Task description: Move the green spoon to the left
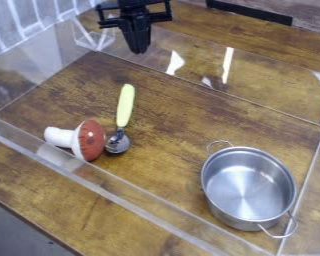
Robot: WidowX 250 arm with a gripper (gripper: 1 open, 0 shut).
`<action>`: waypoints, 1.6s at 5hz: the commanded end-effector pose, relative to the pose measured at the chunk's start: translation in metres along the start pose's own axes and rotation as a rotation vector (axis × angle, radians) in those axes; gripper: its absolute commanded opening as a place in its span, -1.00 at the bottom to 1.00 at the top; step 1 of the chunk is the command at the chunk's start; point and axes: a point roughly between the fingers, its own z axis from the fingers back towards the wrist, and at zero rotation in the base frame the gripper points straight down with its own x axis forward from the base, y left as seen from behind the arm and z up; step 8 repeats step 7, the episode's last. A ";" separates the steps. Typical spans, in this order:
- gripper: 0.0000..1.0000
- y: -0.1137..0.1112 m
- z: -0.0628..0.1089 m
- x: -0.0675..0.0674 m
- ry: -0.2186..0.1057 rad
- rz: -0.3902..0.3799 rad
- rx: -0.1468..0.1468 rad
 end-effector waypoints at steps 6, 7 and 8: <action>-1.00 -0.015 0.039 0.000 -0.079 0.006 -0.010; -1.00 -0.012 0.045 0.002 -0.084 0.023 -0.020; -1.00 -0.012 0.045 0.002 -0.084 0.023 -0.020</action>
